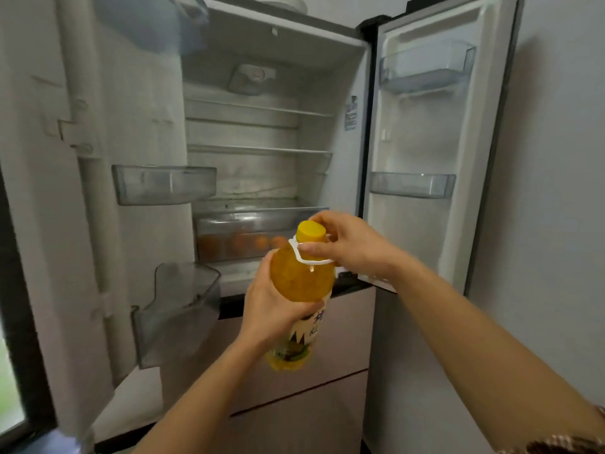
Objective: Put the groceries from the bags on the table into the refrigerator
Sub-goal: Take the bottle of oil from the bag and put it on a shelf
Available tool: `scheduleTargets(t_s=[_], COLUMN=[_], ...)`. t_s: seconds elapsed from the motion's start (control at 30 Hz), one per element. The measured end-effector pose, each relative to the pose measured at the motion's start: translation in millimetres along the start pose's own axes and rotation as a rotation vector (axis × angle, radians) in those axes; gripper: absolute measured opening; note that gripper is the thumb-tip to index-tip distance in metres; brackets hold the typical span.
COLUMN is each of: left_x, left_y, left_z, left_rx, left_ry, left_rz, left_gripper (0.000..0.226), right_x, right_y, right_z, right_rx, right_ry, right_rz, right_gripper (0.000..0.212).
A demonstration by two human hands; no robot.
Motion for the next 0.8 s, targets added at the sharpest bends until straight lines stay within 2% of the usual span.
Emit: scheduleTargets(t_s=[0.13, 0.33, 0.6, 0.8], left_x=[-1.9, -24.3, -79.5, -97.5], left_y=[-10.0, -7.3, 37.9, 67.9], left_z=[76.8, 188.2, 295.4, 346.7], left_rx=[-0.105, -0.276, -0.529, -0.63], left_ry=[-0.053, -0.168, -0.399, -0.518], left_rz=[0.001, 0.045, 0.295, 0.409], left_gripper=[0.094, 0.087, 0.098, 0.101], right_x=[-13.7, -7.7, 22.1, 35.0], right_y=[35.5, 90.3, 154.5, 170.0], right_z=[65.5, 156.0, 237.3, 276.1], right_rx=[-0.019, -0.112, -0.222, -0.3], right_ry=[0.087, 0.371, 0.709, 0.885], right_rz=[0.048, 0.0, 0.131, 0.275], right_gripper=[0.036, 0.036, 0.035, 0.032])
Point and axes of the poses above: each hand's wrist, its own z-axis towards the middle knuckle, its own y-axis out of the back of the hand, x = y × z, the point moved 10 cm from there along z, towards the middle knuckle, and after that the axes turned 8 degrees about z, right-handed, at the moved point
